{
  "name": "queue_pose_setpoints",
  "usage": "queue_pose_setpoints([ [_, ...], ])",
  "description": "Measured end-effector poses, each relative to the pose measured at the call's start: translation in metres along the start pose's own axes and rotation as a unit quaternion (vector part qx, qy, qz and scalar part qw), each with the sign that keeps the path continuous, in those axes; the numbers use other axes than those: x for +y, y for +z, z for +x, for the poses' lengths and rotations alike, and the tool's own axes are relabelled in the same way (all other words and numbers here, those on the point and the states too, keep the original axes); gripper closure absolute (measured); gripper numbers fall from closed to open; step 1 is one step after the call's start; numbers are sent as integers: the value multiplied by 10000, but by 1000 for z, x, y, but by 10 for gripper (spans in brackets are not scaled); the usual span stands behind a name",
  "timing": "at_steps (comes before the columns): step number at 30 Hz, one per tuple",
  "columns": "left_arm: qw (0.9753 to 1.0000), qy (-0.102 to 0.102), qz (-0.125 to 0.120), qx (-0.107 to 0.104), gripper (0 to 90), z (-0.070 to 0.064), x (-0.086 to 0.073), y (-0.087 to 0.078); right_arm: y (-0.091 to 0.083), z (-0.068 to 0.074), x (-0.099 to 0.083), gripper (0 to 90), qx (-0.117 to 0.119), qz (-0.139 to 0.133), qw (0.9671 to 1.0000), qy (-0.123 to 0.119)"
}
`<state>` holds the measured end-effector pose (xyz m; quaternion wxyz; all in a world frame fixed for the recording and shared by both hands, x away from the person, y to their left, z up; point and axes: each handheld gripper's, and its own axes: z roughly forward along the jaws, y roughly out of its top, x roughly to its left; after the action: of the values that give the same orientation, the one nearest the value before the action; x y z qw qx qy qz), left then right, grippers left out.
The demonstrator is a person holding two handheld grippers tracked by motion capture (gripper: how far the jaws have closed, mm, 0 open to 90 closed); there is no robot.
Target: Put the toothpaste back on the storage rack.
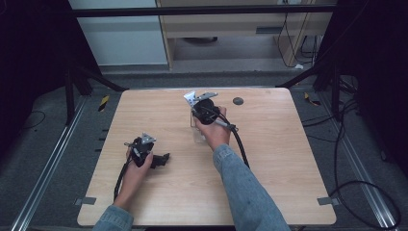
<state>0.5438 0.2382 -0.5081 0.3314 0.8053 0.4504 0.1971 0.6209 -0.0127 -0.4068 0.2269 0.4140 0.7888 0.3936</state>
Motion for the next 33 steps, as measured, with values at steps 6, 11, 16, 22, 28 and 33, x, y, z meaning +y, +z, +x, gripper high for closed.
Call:
queue_pose_setpoints([
  [6,10000,-1,1,0,0,0,0,0,-1,0,0,729,11,-2,10000,-13],
  [11,10000,0,1,1,0,0,0,0,-4,0,0,727,27,-20,10000,-24],
  [16,10000,1,1,1,0,0,0,0,-8,1,2,721,56,-32,10000,-37],
  [22,10000,-1,1,0,0,0,0,0,-17,-1,4,723,65,-47,9999,-84],
  [28,10000,1,2,0,0,0,0,0,-28,-6,6,725,34,-83,9999,-104],
  [33,10000,0,0,-1,0,0,0,0,-35,-7,7,725,34,-109,9999,-76],
])
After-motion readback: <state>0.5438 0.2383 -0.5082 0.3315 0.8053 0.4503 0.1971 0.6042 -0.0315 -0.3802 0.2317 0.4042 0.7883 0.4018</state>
